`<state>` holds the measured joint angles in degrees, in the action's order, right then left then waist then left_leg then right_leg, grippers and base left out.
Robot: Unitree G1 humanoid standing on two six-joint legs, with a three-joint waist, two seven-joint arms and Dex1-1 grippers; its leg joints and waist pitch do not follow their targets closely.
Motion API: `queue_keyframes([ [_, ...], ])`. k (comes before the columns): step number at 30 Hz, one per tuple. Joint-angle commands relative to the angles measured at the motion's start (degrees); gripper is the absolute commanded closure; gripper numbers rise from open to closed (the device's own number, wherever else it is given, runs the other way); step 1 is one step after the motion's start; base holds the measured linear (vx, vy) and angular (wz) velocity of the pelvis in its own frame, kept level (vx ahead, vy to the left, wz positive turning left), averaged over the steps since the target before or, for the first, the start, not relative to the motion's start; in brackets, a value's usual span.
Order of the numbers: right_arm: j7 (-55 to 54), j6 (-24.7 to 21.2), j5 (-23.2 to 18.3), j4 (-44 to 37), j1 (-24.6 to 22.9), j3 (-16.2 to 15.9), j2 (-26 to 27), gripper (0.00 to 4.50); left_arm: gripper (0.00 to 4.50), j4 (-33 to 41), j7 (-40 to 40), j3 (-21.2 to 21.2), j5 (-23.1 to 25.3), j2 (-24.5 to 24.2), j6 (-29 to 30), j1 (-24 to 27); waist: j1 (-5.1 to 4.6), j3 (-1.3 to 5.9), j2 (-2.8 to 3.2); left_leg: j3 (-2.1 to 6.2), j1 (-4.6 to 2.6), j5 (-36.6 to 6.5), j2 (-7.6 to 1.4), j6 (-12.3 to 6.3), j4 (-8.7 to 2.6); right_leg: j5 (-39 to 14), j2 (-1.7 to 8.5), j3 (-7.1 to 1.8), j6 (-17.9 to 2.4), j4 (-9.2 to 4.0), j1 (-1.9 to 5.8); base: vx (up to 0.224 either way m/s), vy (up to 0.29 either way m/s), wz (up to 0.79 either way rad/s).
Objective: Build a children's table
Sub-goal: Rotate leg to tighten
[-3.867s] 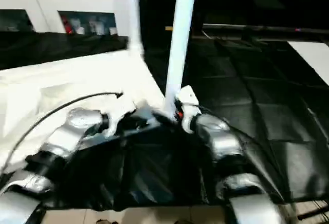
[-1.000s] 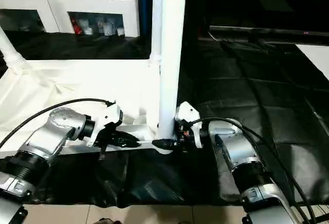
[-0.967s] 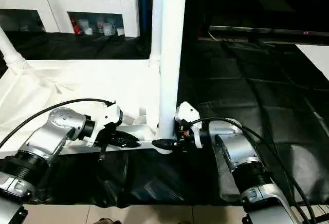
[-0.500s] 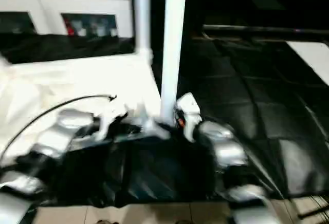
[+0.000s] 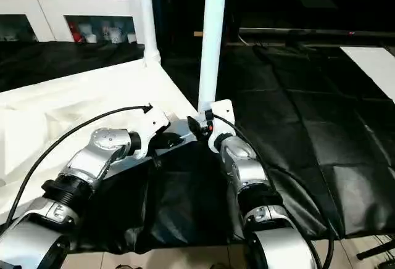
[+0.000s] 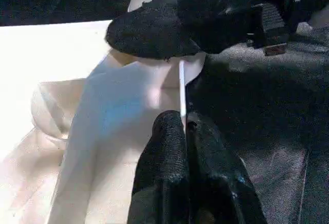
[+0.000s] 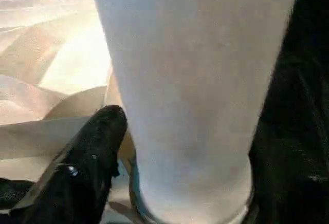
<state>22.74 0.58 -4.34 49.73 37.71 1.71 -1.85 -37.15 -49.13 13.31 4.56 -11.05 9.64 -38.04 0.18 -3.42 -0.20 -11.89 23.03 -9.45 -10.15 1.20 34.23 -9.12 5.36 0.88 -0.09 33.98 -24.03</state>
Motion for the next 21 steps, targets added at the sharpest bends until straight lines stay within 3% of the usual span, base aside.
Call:
queue_keyframes([
  [1, 3.24, 0.44, 0.87, -0.21, 0.32, -2.76, -0.38, 0.48, 4.5, 4.44, -4.83, 1.0, -3.99, 1.28, -4.37, 0.24, 0.17, 4.47, 0.08, 1.25, -1.82, -16.26, -2.54, -1.58, -4.35, -11.1, 2.17, -0.97, -13.57, -3.66, 2.24, 0.0, 0.0, 0.0],
  [4, 11.84, 1.16, 1.2, -3.24, -1.3, -4.75, -3.53, 0.48, 4.5, 5.27, -7.18, 0.97, -4.31, -0.59, -4.45, 1.27, 0.25, 4.44, 0.18, 1.2, -1.57, -15.27, -2.51, -2.69, -4.27, -9.16, 2.03, -0.88, -14.04, -3.39, 2.62, 0.0, 0.0, 0.0],
  [5, 16.5, 1.44, 1.31, -5.18, -2.41, -6.31, -5.17, 0.48, 4.5, 5.5, -8.19, 0.96, -4.45, -1.36, -4.8, 1.64, 0.33, 4.44, 0.37, 1.16, -1.81, -15.43, -2.59, -2.89, -4.19, -9.3, 2.12, -0.96, -14.06, -3.43, 2.42, 0.0, 0.0, 0.0],
  [8, 21.69, 1.44, 1.05, -7.64, -3.73, -7.89, -7.01, 0.48, 4.5, 5.73, -9.4, 0.96, -4.58, -2.19, -4.63, 1.91, 0.57, 4.35, 0.19, 1.17, -1.77, -15.63, -2.63, -3.11, -4.25, -9.78, 2.04, -0.92, -14.05, -3.54, 2.64, 0.0, 0.0, 0.0],
  [13, 35.57, 0.05, -0.15, -14.0, -6.78, -12.51, -12.87, 0.48, 4.5, 7.18, -14.7, 1.45, -4.99, -5.24, -4.59, 2.87, 0.9, 4.05, 0.3, 1.26, -2.03, -19.28, -2.82, -1.75, -4.52, -15.7, 2.04, -0.93, -13.13, -3.95, 2.27, 0.0, 0.0, 0.0],
  [17, 40.57, -1.31, -0.88, -15.89, -7.25, -13.6, -15.03, 0.48, 4.5, 8.0, -17.49, 1.77, -5.29, -6.8, -4.52, 3.32, 1.09, 3.94, 0.1, 1.25, -2.09, -20.56, -2.87, -1.09, -4.58, -18.56, 2.07, -1.0, -12.46, -4.14, 1.94, 0.0, 0.0, 0.0],
  [21, 45.29, -3.46, -2.36, -16.88, -7.06, -13.98, -16.06, 0.84, 4.5, 9.33, -21.43, 2.43, -6.12, -8.73, -3.79, 4.08, 1.64, 3.87, -0.03, 1.32, -2.18, -20.96, -3.04, -0.58, -4.76, -20.14, 2.08, -0.98, -11.84, -4.14, 1.71, 0.0, 0.0, 0.0],
])
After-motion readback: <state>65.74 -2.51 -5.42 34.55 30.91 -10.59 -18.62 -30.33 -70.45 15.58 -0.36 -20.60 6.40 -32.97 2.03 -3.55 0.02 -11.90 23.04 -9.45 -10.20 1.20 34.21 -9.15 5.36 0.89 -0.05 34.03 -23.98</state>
